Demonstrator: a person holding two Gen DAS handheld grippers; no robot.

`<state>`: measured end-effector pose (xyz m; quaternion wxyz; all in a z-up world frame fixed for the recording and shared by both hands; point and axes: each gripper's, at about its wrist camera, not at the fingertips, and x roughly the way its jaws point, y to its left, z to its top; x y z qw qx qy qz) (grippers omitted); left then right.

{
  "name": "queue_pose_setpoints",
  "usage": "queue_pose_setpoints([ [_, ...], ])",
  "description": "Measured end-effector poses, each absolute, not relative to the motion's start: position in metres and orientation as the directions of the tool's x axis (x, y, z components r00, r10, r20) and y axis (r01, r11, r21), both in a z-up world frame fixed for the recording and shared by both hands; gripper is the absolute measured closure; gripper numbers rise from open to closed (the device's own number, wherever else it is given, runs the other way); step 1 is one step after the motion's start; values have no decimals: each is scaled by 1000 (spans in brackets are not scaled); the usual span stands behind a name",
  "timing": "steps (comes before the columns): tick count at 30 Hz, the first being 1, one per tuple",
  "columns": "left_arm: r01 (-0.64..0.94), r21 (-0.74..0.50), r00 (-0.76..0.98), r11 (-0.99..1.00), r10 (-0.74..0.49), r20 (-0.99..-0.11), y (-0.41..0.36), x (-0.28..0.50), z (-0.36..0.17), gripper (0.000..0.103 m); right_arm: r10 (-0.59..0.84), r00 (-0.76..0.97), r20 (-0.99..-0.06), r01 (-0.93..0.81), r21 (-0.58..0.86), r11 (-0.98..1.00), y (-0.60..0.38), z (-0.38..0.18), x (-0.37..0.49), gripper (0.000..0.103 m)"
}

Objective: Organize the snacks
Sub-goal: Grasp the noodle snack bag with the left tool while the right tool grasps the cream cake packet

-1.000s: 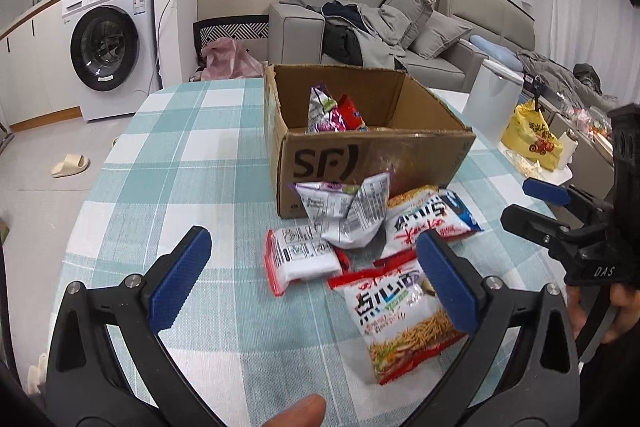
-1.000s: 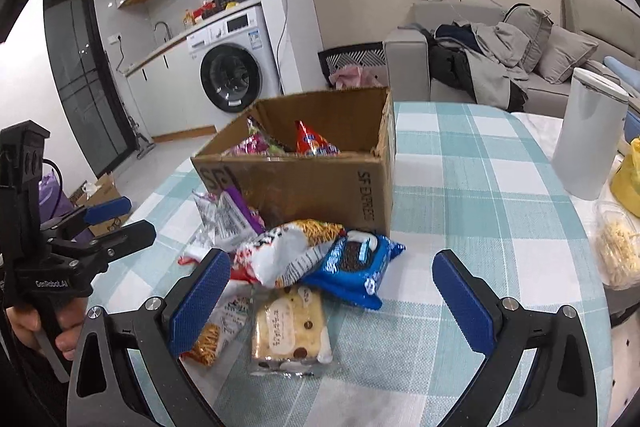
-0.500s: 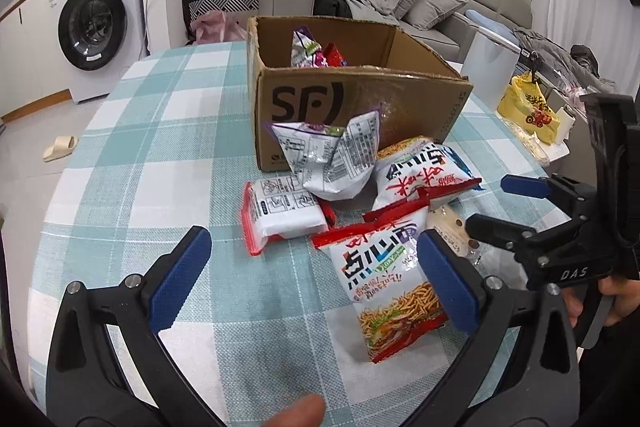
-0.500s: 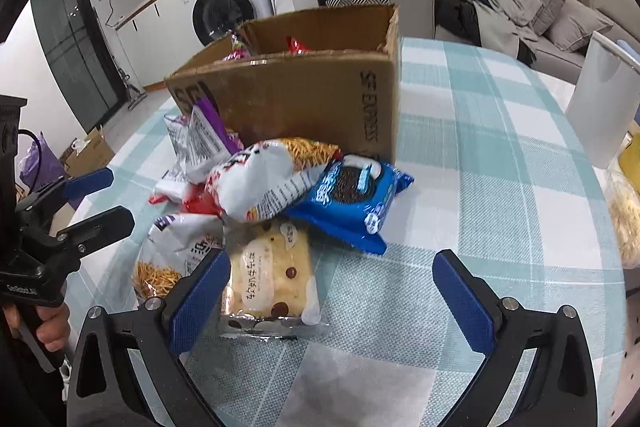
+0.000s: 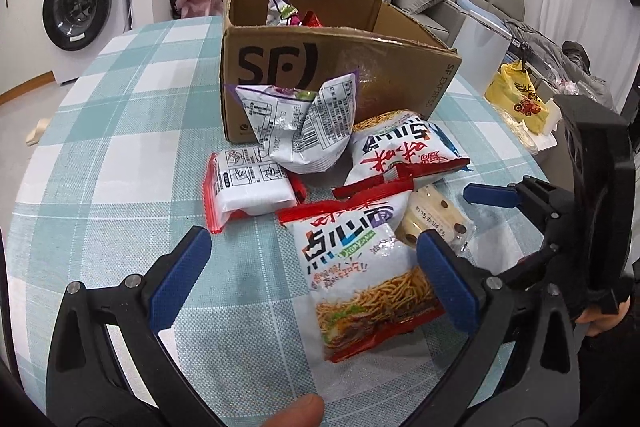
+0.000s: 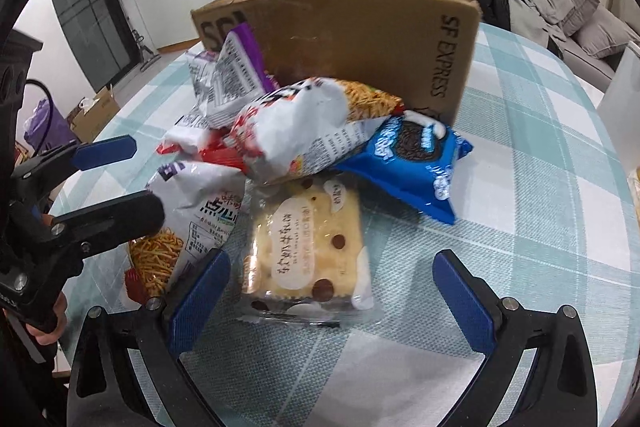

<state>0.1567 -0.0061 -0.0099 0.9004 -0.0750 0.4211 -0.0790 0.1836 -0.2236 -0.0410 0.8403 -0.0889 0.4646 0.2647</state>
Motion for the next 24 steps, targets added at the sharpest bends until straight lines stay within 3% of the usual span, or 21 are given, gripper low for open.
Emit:
queue_pose_setpoints([
  [24,139,-173,549,975,-221,-806,-11,165,-40,1,304,469,-829,-534,8,845,-229,-47,185,2],
])
